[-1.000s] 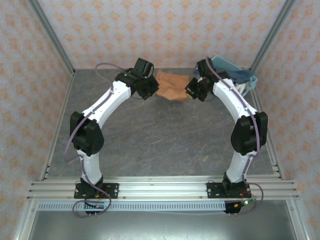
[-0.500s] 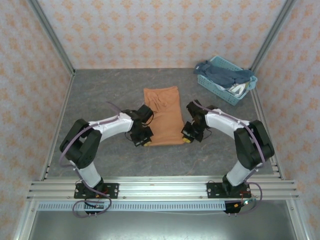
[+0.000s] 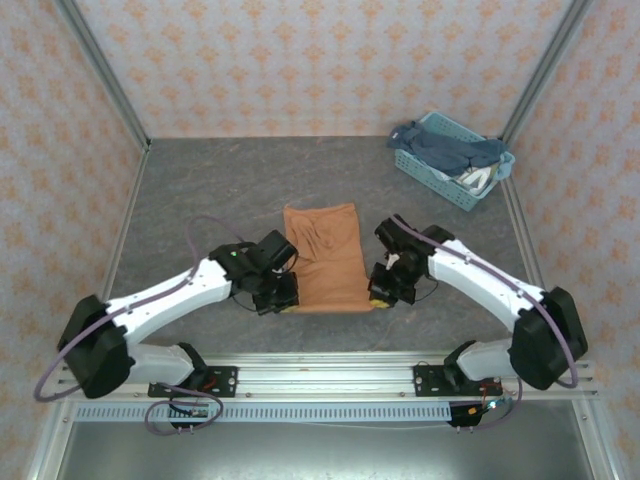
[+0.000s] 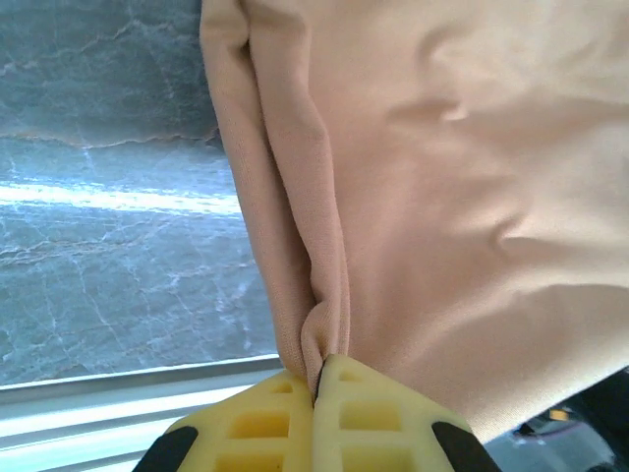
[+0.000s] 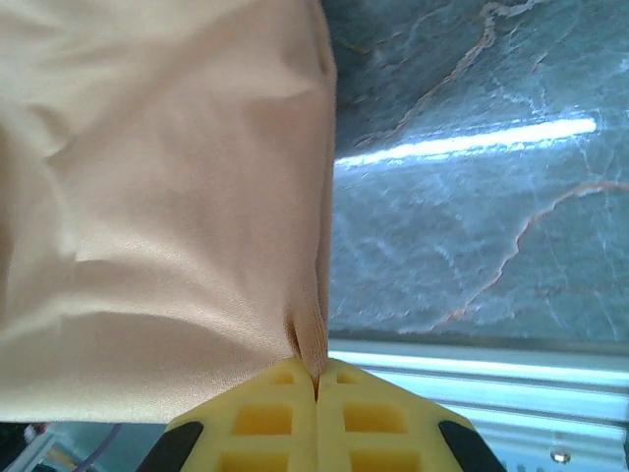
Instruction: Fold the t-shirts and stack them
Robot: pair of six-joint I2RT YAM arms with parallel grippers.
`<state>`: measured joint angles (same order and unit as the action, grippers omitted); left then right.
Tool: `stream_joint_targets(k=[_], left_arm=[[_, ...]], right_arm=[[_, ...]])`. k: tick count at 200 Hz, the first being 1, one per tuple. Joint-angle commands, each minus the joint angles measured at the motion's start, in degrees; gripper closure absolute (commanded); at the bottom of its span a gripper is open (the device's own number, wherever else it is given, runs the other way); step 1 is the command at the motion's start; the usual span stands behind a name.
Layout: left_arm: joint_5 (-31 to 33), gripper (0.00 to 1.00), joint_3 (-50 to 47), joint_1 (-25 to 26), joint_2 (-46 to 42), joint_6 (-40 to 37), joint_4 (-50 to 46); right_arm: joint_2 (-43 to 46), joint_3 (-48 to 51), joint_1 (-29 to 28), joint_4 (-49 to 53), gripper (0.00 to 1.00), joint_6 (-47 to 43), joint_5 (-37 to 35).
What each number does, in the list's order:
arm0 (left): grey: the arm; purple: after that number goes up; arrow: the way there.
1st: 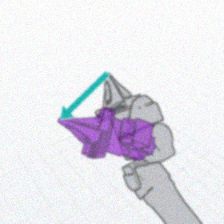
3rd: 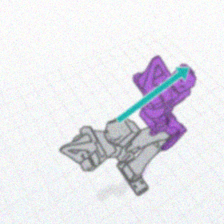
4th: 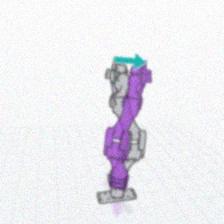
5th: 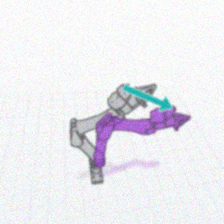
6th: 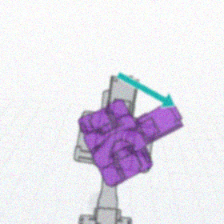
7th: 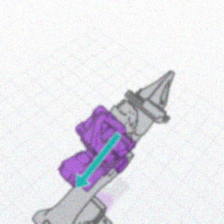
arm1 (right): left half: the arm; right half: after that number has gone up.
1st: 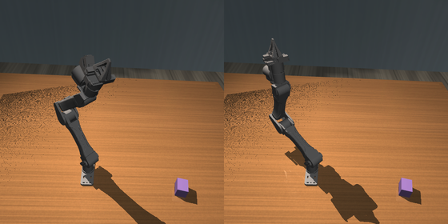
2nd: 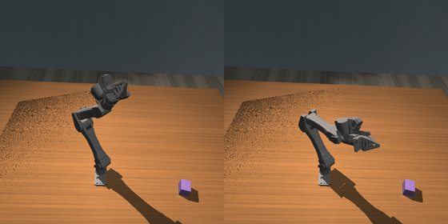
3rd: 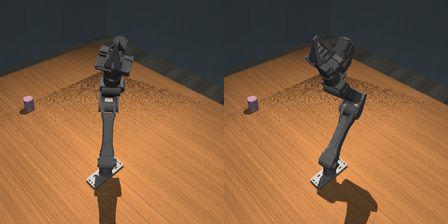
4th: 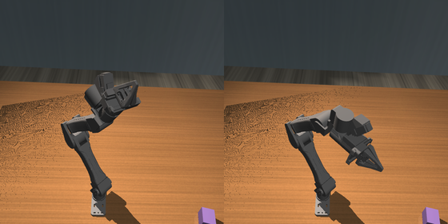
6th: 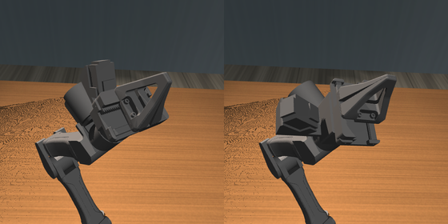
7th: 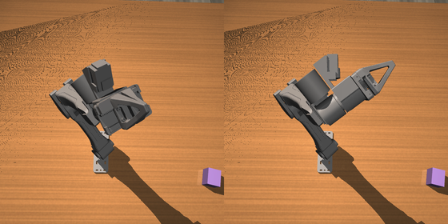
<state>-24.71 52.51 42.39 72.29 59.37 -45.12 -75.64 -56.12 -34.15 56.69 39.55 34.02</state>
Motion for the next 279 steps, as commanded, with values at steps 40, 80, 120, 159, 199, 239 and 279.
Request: stream_joint_targets(k=[40,80,120,159,199,239,279], left_arm=[[7.3,1.00,11.2,-3.4,-1.7,2.9,-8.5],[2.9,1.00,14.1,-12.3,2.2,2.9,-7.8],[-1.0,1.00,22.7,-17.6,12.2,-0.2,-6.5],[-0.7,1.00,32.7,-21.4,23.6,-3.3,-9.8],[-0.5,0.99,43.5,-24.2,35.0,-5.7,-12.1],[0.2,0.63,52.5,-27.2,48.1,-6.9,-8.9],[4.2,0.48,54.0,-28.6,47.2,-8.2,-0.4]], right_arm=[[-3.3,-18.0,1.3,9.0,1.00,3.6,-2.8],[-8.9,-24.8,5.8,5.6,1.00,4.3,-1.1],[-20.2,-34.9,8.9,5.6,1.00,1.9,1.2],[-31.7,-44.0,11.3,7.1,1.00,0.9,1.1],[-43.0,-54.3,13.0,6.0,1.00,0.4,0.9],[-56.3,-67.0,14.6,7.8,0.86,0.1,-0.5],[-61.4,-73.5,16.3,7.6,0.51,-0.1,-3.8]])
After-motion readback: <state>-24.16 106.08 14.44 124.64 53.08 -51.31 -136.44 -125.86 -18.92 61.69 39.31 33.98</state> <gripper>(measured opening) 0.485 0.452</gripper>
